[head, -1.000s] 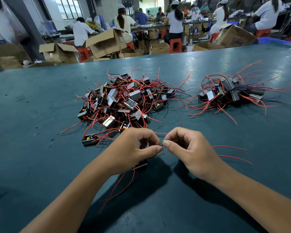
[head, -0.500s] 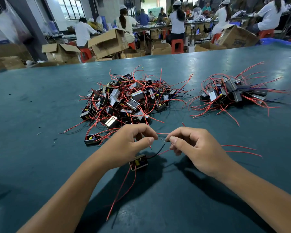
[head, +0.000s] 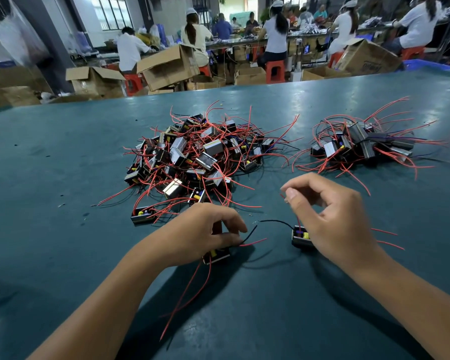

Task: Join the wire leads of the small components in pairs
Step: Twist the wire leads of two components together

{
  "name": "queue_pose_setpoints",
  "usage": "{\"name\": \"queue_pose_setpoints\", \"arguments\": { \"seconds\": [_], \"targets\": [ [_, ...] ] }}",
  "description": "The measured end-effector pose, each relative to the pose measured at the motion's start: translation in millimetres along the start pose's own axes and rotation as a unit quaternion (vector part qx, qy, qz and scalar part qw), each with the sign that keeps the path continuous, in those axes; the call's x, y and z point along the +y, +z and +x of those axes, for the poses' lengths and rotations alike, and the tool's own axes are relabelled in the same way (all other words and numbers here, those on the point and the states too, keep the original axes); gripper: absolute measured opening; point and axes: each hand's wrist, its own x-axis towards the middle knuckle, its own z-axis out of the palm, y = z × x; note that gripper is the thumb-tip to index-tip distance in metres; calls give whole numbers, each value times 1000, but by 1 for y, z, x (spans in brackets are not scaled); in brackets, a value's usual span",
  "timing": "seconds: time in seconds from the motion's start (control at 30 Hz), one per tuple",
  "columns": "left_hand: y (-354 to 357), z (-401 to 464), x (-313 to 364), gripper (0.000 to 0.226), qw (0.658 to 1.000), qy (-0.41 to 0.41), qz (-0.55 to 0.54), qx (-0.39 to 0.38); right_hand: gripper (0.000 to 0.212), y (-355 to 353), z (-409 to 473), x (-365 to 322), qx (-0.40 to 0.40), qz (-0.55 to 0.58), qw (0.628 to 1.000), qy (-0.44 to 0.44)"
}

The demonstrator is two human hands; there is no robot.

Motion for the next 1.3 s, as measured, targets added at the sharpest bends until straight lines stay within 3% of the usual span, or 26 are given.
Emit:
{"name": "queue_pose_setpoints", "arguments": {
  "seconds": [0.1,0.33,0.47,0.67,0.9,1.07,1.3],
  "targets": [
    [0,0,-3,8,1000,-6,8,-1,10,-1,2,5,14,16,999,47],
    [1,2,-12,10,997,-20,73,31,15,3,-1,8,-44,73,987,133],
    [-1,2,-14,4,998,-39,28,45,21,6,-4,4,-50,99,979,170],
    [-6,-1,-10,12,999,-27,10,21,26,4,0,7,-85,58,972,212],
    [-6,-2,-8,26,999,-33,-15,-15,21,0,0,6,-111,81,962,234],
    [-7,-4,-7,16,998,-21,-51,-38,13,-3,1,8,-140,61,967,204],
    [-7,-4,-2,8,993,-14,-112,-44,21,-1,2,12,-145,43,970,190]
  ]
}}
